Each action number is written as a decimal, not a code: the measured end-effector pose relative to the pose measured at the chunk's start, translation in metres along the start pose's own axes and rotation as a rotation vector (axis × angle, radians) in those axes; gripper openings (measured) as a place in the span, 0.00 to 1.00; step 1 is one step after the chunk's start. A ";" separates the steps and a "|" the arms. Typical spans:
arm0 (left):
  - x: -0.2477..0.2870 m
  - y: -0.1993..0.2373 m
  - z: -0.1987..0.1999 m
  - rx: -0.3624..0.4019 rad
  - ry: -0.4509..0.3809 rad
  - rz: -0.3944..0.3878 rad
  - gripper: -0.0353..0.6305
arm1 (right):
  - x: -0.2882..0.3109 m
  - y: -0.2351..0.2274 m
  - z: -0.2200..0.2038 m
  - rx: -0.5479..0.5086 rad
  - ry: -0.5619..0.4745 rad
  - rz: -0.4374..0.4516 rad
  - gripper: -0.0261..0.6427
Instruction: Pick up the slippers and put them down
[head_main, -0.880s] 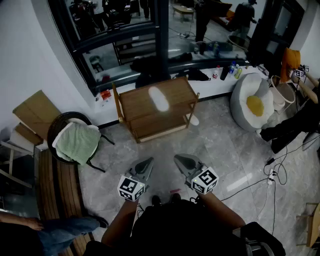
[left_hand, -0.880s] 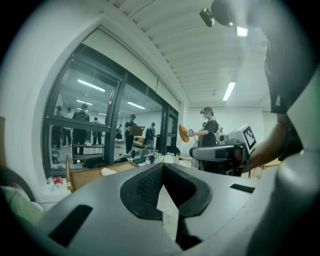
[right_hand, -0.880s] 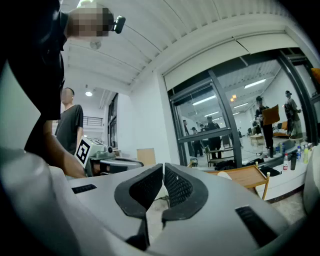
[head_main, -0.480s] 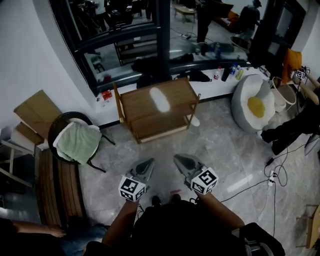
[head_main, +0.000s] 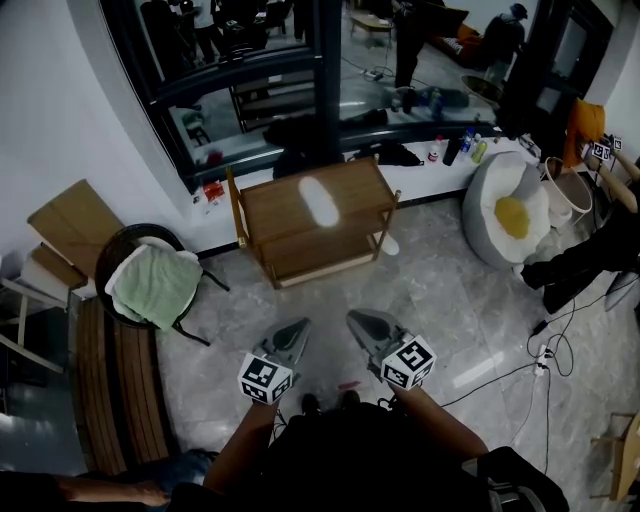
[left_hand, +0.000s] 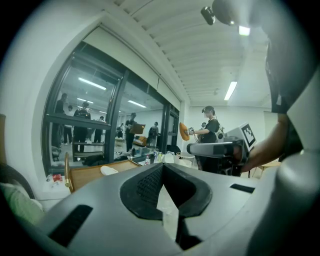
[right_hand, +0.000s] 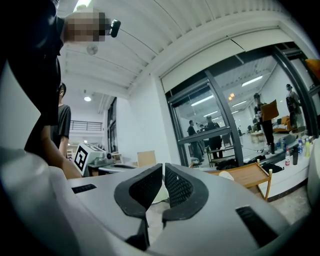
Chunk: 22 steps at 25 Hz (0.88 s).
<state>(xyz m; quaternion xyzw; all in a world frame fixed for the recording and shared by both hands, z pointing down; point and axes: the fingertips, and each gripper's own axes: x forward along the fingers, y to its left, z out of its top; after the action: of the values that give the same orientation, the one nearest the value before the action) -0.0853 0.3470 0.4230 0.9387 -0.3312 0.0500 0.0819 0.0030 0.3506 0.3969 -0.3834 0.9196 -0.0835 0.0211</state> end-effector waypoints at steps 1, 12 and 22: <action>0.000 0.000 0.000 0.000 0.001 0.000 0.06 | 0.000 -0.001 0.000 0.000 0.000 0.000 0.08; 0.013 -0.004 0.001 0.011 0.005 -0.011 0.06 | -0.005 -0.016 0.001 -0.009 0.008 -0.001 0.08; 0.033 -0.008 0.003 0.020 0.019 0.010 0.06 | -0.011 -0.035 0.005 -0.014 0.007 0.024 0.08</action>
<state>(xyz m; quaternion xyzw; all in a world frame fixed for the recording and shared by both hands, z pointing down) -0.0544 0.3327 0.4236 0.9373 -0.3344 0.0627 0.0752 0.0364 0.3335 0.3976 -0.3721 0.9247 -0.0783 0.0162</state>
